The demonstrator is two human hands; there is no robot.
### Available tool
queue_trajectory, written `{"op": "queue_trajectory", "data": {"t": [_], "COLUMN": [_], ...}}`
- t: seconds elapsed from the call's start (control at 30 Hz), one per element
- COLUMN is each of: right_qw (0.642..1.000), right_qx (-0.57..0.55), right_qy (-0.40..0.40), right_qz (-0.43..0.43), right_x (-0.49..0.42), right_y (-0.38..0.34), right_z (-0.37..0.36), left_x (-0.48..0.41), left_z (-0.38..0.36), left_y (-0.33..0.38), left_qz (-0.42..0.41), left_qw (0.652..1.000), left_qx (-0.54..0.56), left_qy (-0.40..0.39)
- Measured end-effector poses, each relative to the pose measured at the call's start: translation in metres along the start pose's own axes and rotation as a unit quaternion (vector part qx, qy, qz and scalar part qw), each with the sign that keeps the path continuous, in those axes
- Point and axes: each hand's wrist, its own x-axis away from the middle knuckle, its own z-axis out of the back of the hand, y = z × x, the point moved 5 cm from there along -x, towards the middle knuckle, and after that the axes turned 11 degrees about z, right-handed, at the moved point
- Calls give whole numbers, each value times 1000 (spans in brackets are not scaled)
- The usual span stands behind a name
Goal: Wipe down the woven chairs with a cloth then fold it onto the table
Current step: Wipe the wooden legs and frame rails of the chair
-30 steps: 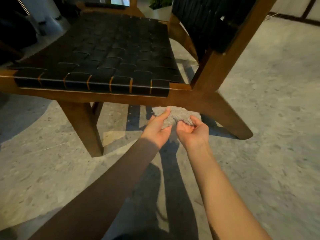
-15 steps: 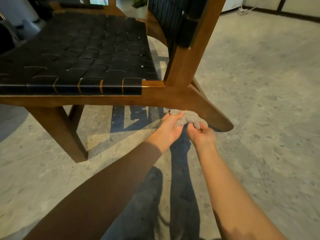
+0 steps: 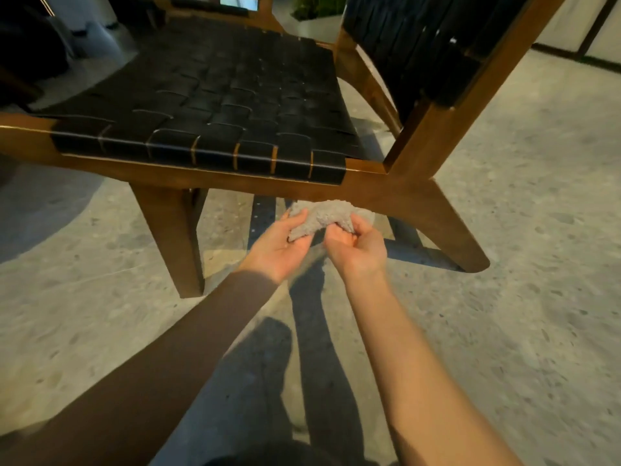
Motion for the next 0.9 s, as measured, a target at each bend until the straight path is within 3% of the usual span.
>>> {"op": "queue_trajectory", "data": {"t": [0.1, 0.13, 0.17, 0.2, 0.23, 0.27, 0.37, 0.5, 0.63, 0.7, 0.73, 0.8, 0.87, 0.9], "right_qw": [998, 997, 996, 995, 993, 992, 988, 983, 971, 958, 948, 925, 887, 867], "right_qx": [39, 56, 67, 73, 81, 93, 100, 122, 187, 252, 292, 368, 433, 460], "right_qy": [-9, -14, -16, -18, -20, -19, -42, -64, -102, -113, -112, -81, -78, -101], "right_qz": [-50, -56, -62, -71, -79, -83, -114, -121, -107, -83, -58, 40, 138, 160], "right_x": [8, 9, 10, 11, 14, 14, 17, 15, 13, 10, 8, 0, -4, -3], "right_y": [38, 52, 65, 76, 87, 96, 121, 132, 130, 127, 124, 117, 116, 122], "right_z": [-3, -4, -4, -6, -8, -8, -9, -9, -8, -2, 3, 13, 18, 18], "left_x": [5, 5, 6, 7, 7, 8, 16, 14, 13, 13, 13, 15, 23, 27], "left_z": [38, 51, 60, 66, 72, 78, 100, 108, 104, 101, 100, 103, 113, 122], "left_y": [-20, -23, -25, -27, -31, -34, -35, -43, -52, -63, -70, -86, -105, -113], "left_qz": [48, 66, 93, 141, 170, 179, 156, 163, 153, 154, 158, 167, 192, 196], "left_qw": [995, 980, 939, 869, 800, 760, 749, 684, 678, 692, 717, 804, 887, 911], "left_qx": [92, 188, 329, 468, 566, 616, 639, 703, 711, 699, 673, 569, 419, 353], "left_qy": [10, 1, -31, -77, -99, -104, -74, -108, -103, -97, -84, -39, 37, 87]}}
